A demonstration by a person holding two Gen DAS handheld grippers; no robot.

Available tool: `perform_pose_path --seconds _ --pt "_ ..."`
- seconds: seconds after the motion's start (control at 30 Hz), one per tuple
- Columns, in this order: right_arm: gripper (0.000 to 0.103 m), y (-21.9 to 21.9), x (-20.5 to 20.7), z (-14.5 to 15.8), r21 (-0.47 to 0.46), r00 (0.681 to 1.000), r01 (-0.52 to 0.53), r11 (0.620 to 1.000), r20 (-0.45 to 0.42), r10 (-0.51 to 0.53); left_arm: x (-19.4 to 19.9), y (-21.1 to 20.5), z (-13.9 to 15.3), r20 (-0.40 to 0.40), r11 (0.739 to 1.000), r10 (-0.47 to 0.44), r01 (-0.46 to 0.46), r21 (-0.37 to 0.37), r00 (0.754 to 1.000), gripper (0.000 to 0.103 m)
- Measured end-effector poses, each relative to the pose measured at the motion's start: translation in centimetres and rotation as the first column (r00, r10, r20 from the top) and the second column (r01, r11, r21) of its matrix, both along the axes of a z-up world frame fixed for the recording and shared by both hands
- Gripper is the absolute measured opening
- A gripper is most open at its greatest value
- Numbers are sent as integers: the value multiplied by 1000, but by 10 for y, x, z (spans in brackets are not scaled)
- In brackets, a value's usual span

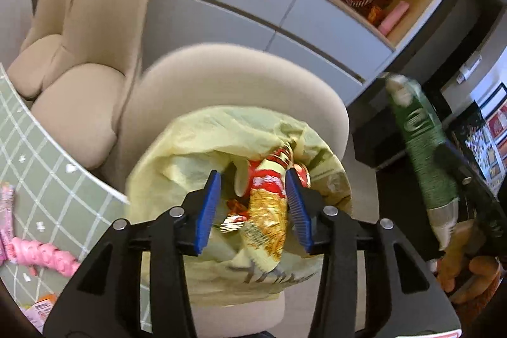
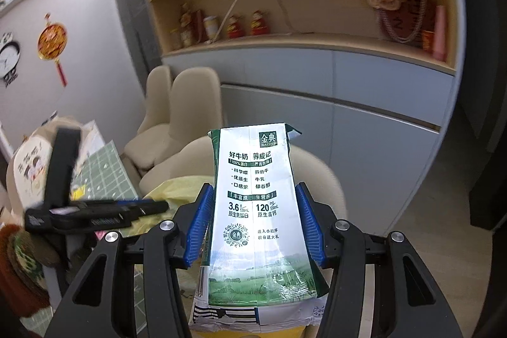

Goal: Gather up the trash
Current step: 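Lower the milk carton into the yellow bag and open the right gripper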

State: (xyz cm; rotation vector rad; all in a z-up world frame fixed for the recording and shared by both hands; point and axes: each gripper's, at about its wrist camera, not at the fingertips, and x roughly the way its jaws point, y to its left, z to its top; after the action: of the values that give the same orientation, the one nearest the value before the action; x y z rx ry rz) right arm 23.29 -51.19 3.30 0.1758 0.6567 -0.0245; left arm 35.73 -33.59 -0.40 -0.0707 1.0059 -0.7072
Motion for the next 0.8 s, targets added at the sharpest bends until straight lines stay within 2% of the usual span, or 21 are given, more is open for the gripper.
perform_pose_path --seconds 0.13,0.27,0.37,0.5,0.6,0.7,0.8 --pt "50 18 30 -12 -23 993 -102 995 -63 100 -7 34 16 37 999 44 -43 -13 998 42" --pt "50 33 66 -35 64 976 -184 981 -104 190 -16 70 26 54 994 104 -102 -30 993 45" --pt "50 46 93 -67 104 954 -223 969 -179 239 -19 91 27 44 989 147 -145 -35 988 45" --pt "50 55 120 -110 100 921 -208 973 -314 229 -24 121 21 26 977 210 -210 -28 977 45" --pt "49 52 127 -127 88 906 -172 981 -376 192 -26 136 13 1 969 245 -245 -16 969 45" --pt "49 50 127 -131 114 896 -160 981 -401 192 -28 143 4 -20 965 262 -262 -1 965 45" --pt "49 53 120 -125 108 907 -158 981 -378 188 -33 148 -1 -30 964 265 -265 7 964 45"
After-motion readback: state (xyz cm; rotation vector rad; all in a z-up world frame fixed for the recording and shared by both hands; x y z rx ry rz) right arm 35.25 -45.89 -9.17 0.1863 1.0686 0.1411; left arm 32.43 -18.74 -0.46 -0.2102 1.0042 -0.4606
